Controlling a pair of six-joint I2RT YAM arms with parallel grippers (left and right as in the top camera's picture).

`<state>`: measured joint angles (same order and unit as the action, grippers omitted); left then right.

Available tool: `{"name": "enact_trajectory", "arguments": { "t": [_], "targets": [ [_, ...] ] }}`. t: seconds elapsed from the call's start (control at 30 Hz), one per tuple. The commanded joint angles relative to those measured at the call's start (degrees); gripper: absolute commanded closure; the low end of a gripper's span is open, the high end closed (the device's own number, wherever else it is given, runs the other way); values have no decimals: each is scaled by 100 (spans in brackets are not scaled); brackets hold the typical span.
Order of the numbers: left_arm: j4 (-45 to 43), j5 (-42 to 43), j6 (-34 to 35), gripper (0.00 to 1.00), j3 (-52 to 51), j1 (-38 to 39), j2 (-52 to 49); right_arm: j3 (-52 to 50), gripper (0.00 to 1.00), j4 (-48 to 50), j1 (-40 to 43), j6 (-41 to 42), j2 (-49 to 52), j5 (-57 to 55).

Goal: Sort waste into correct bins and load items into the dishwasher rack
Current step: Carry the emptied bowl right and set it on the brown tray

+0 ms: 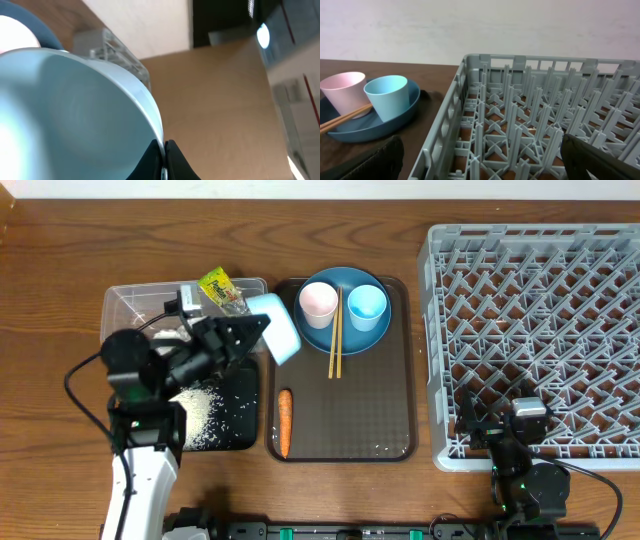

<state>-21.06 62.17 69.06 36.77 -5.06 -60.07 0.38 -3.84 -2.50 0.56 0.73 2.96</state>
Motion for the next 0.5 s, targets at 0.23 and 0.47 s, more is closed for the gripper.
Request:
{"name": "enact_trajectory", "arguments": {
  "t": [0.23, 0.47],
  "targets": [
    [4350, -2833, -3193, 94, 1670, 767, -208, -7, 1, -24, -52, -42, -9, -15],
    [6642, -4253, -4282, 94, 2520, 1443, -20, -7, 1, -24, -52, -42, -9, -15]
  ]
}}
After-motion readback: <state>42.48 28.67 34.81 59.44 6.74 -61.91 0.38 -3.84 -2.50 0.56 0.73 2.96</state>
